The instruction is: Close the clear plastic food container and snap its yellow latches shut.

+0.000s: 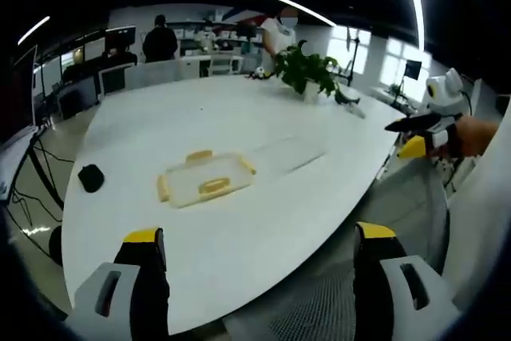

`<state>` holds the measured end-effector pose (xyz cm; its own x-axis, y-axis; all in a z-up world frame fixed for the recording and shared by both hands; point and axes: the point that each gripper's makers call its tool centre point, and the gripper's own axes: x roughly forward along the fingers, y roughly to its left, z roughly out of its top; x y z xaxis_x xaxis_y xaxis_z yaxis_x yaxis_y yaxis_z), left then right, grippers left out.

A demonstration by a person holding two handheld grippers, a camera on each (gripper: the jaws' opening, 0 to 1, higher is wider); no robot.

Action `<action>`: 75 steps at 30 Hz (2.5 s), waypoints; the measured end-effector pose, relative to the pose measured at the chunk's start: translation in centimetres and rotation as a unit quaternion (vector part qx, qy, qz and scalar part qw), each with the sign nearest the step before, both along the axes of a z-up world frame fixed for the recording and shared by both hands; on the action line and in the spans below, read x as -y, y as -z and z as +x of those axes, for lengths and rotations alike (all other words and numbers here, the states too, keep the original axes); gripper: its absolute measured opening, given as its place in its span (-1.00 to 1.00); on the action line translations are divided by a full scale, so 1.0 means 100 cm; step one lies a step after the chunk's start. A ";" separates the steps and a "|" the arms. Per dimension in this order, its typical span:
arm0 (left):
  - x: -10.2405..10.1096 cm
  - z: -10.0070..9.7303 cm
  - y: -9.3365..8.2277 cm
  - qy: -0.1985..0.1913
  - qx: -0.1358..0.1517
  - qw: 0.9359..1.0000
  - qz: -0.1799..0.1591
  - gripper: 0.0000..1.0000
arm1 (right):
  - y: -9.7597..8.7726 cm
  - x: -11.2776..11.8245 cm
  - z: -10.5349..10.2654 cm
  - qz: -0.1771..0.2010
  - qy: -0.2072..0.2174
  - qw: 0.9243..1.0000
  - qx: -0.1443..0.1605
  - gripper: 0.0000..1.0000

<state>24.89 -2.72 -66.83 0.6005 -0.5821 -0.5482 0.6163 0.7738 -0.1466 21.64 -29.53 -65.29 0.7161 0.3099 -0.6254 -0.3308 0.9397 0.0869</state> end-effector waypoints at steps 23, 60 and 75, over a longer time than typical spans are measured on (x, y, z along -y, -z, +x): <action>-0.002 0.001 0.001 -0.002 -0.001 1.000 0.001 0.91 | 0.001 -0.005 0.004 0.001 -0.011 1.000 0.004 0.95; -0.026 0.031 -0.009 0.013 0.026 0.999 0.020 0.78 | -0.009 -0.034 0.041 -0.041 -0.102 0.994 0.025 0.96; -0.037 0.065 -0.012 0.044 0.038 0.998 0.036 0.74 | -0.012 -0.059 0.071 -0.045 -0.150 0.987 0.026 0.96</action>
<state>31.37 0.99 -65.60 0.5900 -0.5958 -0.5449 0.6897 0.7228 -0.0435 28.77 -23.60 -64.04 0.6316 0.4584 -0.6253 -0.5979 0.8014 -0.0165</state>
